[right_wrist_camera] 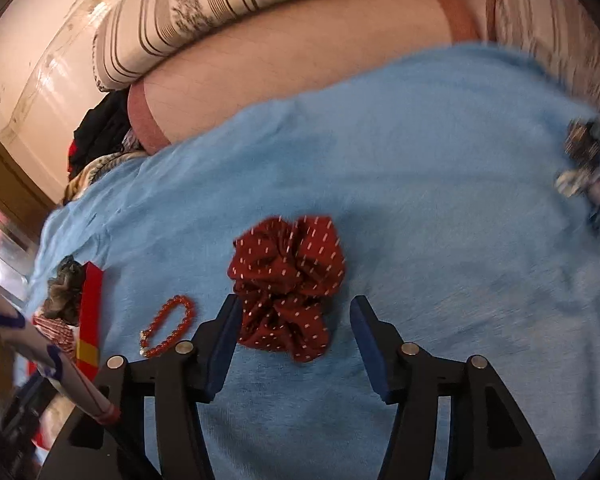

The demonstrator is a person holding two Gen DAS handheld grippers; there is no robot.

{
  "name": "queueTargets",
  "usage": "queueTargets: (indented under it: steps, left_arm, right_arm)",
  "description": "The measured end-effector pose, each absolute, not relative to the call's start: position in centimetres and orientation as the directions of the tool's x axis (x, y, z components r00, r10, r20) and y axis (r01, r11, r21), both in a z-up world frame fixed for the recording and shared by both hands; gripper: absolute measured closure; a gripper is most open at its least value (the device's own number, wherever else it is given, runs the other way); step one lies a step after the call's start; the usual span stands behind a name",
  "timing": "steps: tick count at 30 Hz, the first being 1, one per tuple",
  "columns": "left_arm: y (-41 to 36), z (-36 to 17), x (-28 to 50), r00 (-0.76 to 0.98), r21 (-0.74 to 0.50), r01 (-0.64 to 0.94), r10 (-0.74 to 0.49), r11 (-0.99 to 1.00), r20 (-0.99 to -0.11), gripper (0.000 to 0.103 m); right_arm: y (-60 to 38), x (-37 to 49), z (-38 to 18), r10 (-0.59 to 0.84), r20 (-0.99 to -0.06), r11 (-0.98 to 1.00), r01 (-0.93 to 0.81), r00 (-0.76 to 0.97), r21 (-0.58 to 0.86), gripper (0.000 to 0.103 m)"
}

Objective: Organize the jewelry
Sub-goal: 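Grasp the red polka-dot scrunchie with the right gripper while the left grasps the red bead bracelet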

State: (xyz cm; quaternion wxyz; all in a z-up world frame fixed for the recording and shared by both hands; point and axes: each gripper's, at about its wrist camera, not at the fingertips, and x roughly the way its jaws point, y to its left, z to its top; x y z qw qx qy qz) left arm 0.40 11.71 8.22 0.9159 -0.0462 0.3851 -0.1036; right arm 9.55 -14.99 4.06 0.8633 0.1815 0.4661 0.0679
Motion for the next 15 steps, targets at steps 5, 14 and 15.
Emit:
queueTargets:
  steps: [5,14,15]
  left_arm:
    - [8.9,7.3,2.2,0.629,-0.184,0.200,-0.270,0.962,-0.729,0.056]
    - [3.9,3.8,6.9,0.537,-0.161,0.247,-0.274,0.955,-0.798,0.085]
    - [3.5,3.4,7.5,0.529,-0.158,0.248,-0.271,0.956,-0.804,0.087]
  right_arm:
    - [-13.7,10.4,2.4,0.324,-0.796,0.923,0.014,0.512,0.384,0.090]
    - [-14.8,9.1,5.1,0.303,-0.755,0.924,0.016,0.581,0.383,0.095]
    - [-14.9,9.1,5.1,0.310,-0.752,0.921,0.014,0.582,0.390,0.095]
